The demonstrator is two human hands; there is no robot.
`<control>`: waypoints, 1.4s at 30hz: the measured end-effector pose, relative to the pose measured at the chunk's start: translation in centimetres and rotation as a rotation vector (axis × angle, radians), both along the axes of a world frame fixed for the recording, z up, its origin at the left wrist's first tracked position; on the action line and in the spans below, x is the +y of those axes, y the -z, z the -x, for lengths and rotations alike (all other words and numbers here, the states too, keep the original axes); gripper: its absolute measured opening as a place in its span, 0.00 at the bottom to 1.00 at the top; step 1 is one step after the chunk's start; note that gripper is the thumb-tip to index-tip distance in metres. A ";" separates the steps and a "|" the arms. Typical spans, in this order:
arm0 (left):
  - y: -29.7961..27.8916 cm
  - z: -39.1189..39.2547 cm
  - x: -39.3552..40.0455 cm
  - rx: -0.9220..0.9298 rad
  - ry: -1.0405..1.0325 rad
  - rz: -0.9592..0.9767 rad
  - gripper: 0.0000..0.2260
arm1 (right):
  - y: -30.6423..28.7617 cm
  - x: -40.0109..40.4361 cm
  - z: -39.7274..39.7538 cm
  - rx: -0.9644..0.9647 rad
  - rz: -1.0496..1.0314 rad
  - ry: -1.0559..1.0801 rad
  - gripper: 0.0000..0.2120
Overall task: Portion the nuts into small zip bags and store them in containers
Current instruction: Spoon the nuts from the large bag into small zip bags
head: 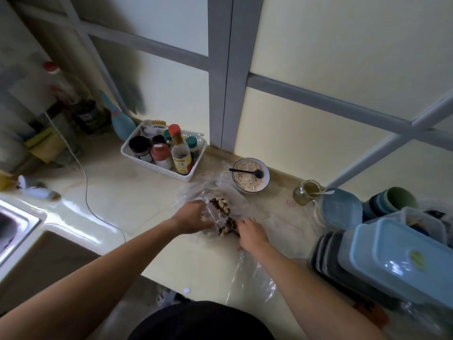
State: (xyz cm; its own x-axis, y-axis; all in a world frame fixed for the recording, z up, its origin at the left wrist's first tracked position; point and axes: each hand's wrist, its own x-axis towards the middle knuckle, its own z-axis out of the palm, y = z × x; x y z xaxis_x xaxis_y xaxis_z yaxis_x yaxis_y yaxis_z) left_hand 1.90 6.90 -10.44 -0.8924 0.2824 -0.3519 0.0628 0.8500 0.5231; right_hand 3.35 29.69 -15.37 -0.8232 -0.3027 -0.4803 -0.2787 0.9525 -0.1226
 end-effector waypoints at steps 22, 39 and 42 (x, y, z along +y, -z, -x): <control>-0.4 -2.4 0.8 0.010 0.197 0.334 0.20 | -7.1 -2.1 2.7 -0.801 1.491 0.649 0.27; -0.8 -1.7 4.0 -0.056 -0.288 0.116 0.04 | -7.4 -1.5 2.5 0.621 0.772 0.197 0.10; -0.6 -1.3 2.1 -0.069 -0.354 0.248 0.13 | -7.3 -1.4 1.6 0.633 0.670 0.260 0.12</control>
State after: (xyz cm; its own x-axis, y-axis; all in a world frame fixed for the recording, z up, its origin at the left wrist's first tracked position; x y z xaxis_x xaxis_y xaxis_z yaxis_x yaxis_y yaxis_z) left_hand 3.18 9.04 -9.87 -0.8913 -0.1366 -0.4324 -0.2825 0.9132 0.2937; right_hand 1.74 28.31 -8.11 -0.9509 -0.1238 0.2838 -0.2699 0.7806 -0.5638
